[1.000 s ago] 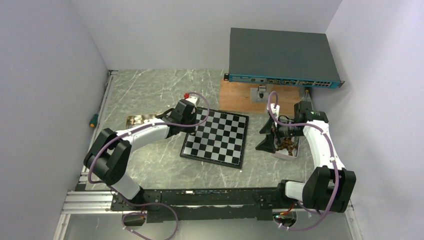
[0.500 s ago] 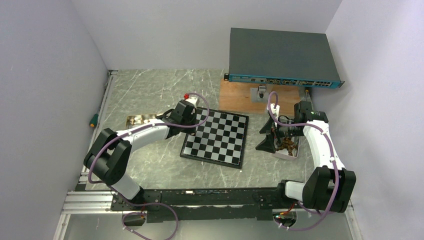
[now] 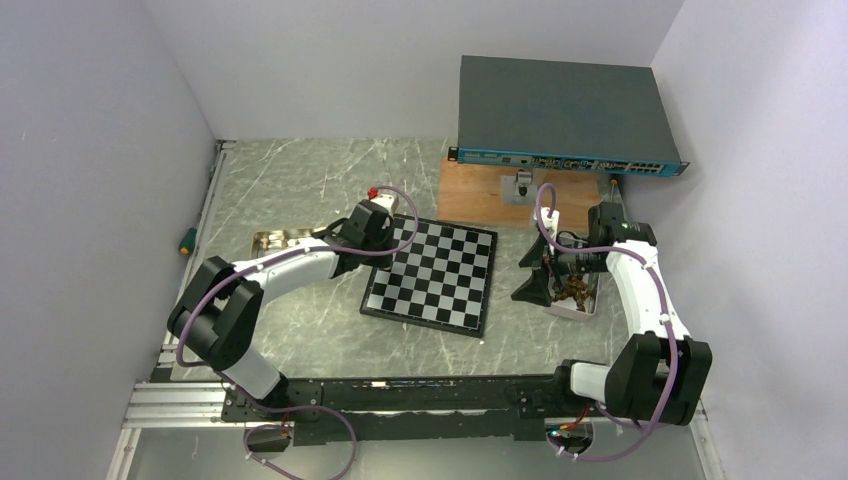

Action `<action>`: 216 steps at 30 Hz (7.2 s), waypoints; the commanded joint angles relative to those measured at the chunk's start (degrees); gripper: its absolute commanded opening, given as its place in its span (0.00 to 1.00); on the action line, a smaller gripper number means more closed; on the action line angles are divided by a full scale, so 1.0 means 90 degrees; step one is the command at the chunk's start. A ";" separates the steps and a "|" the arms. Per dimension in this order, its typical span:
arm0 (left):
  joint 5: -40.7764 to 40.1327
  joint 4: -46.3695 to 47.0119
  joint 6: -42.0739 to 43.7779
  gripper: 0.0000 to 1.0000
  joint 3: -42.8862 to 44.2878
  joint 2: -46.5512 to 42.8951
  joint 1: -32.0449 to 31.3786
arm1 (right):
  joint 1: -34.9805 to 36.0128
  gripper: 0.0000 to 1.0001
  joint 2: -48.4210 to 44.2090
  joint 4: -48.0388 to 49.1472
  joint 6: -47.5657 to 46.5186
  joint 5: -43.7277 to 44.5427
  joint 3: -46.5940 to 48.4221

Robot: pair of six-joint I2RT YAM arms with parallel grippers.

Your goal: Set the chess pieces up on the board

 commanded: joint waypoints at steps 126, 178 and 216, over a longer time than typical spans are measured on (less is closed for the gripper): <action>0.1159 -0.2844 0.2003 0.32 0.1652 0.1012 0.4646 | 0.1555 0.99 -0.0621 0.0862 0.0890 0.0482 -0.0046; 0.3053 -0.2807 0.1929 0.00 0.1154 -0.1516 0.4066 | 0.1596 0.99 -0.0806 0.0909 0.0883 0.0512 -0.0105; 0.1035 -0.4005 0.1251 0.00 0.5692 0.3243 0.0800 | 0.1644 0.99 -0.0791 0.0958 0.0941 0.0619 -0.0105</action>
